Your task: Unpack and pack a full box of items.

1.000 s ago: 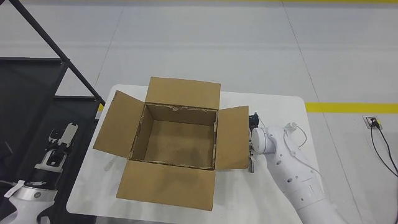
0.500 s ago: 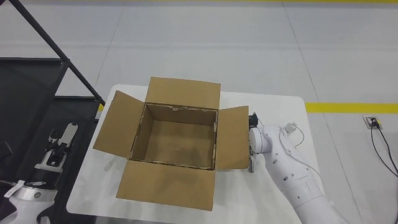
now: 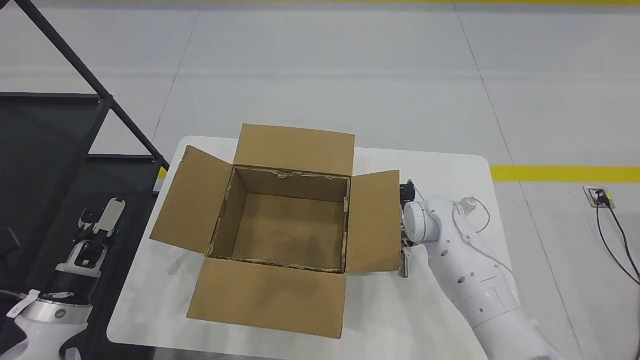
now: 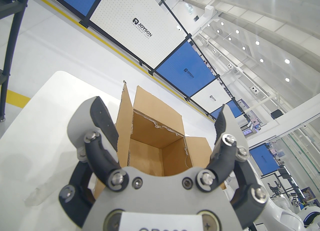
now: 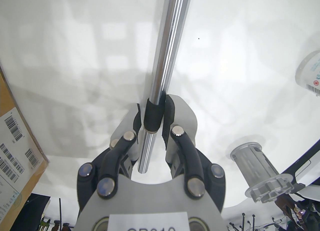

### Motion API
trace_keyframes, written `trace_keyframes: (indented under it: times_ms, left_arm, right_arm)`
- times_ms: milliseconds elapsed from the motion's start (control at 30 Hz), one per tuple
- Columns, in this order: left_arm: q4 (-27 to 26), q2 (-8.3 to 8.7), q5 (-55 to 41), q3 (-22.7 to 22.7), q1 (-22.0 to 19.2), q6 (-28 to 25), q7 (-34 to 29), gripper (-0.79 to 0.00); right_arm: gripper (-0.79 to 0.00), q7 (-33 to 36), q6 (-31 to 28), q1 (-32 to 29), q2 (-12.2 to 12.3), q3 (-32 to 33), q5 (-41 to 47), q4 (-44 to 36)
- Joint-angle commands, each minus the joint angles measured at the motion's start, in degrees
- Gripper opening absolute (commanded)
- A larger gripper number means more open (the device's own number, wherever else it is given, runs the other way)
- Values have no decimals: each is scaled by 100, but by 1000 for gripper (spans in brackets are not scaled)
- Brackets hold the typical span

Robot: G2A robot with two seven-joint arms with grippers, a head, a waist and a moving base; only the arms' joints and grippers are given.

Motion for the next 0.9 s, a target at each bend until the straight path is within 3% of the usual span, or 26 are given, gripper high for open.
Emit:
trace_keyframes:
  times_ms: [0, 33, 233, 367, 567, 633, 867]
  left_arm:
    - [0, 0, 0, 0, 0, 0, 0, 0]
    - [0, 0, 0, 0, 0, 0, 0, 0]
    - [0, 0, 0, 0, 0, 0, 0, 0]
    - [0, 0, 0, 0, 0, 0, 0, 0]
    - [0, 0, 0, 0, 0, 0, 0, 0]
    - [0, 0, 0, 0, 0, 0, 0, 0]
    - [0, 0, 0, 0, 0, 0, 0, 0]
  right_arm:
    - [-748, -13, -23, 29, -3, 10, 15, 66]
    - [-785, -25, -33, 46, -4, 24, 37, 88]
    - [-785, -132, 10, 57, 57, 265, 79, -52]
    - [-785, -136, 204, -112, 185, 631, -102, -649]
    - [-785, -124, 835, -821, 411, 1385, -733, -2599]
    - [-785, -461, 1252, -1129, 449, 1582, -1071, -3423]
    - [-785, -808, 1565, -1558, 437, 1447, -1650, -5166]
